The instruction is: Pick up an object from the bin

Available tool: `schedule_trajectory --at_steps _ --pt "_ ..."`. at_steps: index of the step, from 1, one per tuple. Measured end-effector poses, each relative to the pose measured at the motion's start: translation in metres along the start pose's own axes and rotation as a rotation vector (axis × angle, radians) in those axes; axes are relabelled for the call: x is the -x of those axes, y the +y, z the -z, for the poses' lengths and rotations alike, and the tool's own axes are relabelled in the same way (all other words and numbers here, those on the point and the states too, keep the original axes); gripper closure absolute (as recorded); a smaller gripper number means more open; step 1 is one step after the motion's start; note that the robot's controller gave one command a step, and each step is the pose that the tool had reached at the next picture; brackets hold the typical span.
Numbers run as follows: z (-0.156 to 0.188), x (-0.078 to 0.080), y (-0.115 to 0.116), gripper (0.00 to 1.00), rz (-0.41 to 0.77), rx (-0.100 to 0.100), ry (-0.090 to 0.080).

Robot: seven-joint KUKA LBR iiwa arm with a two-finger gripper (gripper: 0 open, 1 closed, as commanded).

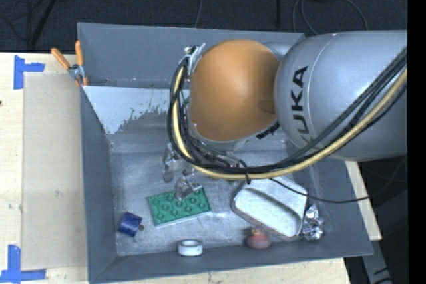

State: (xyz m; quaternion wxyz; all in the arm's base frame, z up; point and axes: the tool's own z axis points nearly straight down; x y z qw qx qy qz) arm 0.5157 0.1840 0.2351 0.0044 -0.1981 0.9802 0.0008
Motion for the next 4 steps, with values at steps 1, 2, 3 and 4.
schedule_trajectory --at_steps 1,2,3,4 --pt "-0.005 -0.002 0.0 0.0 -0.002 0.001 0.009" --pt "-0.15 -0.024 -0.051 0.0 0.079 0.0 0.013" --pt "-0.146 -0.023 -0.05 1.0 0.077 0.002 0.011" --pt "-0.022 -0.014 -0.054 1.0 0.006 -0.001 0.001"
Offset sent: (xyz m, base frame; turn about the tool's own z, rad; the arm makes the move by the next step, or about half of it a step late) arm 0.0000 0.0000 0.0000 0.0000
